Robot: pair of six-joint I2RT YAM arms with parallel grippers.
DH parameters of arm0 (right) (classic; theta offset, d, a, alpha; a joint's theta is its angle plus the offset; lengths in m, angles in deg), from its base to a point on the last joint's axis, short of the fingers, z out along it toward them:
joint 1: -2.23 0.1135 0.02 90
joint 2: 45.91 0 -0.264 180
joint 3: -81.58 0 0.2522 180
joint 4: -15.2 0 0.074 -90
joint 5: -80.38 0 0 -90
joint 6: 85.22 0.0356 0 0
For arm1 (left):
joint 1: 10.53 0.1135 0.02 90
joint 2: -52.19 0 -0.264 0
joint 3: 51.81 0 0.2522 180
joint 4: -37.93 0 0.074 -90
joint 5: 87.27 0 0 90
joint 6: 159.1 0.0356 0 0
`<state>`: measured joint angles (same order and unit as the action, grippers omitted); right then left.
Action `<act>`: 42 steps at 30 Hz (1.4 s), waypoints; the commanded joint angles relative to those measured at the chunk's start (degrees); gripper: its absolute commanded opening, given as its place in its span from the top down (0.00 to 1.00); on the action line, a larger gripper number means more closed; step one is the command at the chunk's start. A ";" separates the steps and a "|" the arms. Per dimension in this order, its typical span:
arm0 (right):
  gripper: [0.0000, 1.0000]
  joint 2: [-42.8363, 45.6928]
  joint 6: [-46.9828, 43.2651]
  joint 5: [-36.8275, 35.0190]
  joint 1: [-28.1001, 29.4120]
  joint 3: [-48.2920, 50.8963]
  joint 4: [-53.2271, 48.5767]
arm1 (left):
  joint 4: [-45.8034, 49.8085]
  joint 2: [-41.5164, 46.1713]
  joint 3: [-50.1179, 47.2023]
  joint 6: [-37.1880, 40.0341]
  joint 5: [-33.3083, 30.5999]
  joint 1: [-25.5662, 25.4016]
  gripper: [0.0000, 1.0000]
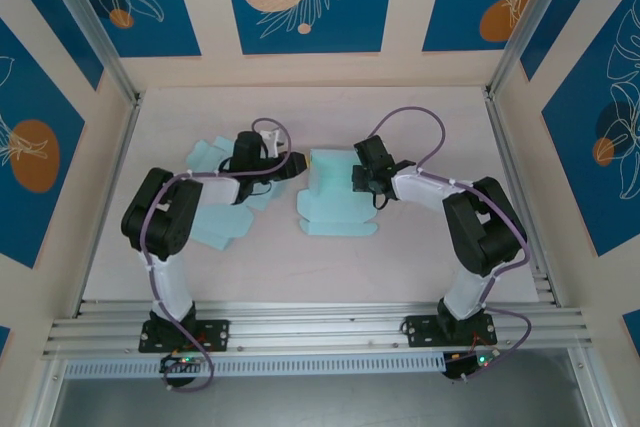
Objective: Fold the paper box
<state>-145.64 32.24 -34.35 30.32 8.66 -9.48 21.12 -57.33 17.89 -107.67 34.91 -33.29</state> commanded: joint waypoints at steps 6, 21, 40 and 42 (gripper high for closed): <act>0.87 -0.45 1.30 0.79 0.56 -2.61 1.32 | 8.90 4.43 -0.54 14.62 0.45 -0.97 0.65; 0.87 -0.77 0.19 2.03 0.57 -3.25 1.49 | 19.98 5.08 3.16 26.31 -2.02 -2.81 0.58; 0.87 -0.20 -2.24 5.22 1.88 -1.97 3.55 | 12.48 1.43 6.27 27.52 -25.16 -4.22 0.55; 0.87 -0.28 -2.33 5.32 1.87 -2.02 3.39 | 11.14 1.47 6.02 27.38 -26.67 -4.22 0.48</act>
<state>-145.92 31.30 -31.40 31.53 7.18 -6.68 36.53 -54.94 23.88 -80.63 14.43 -37.22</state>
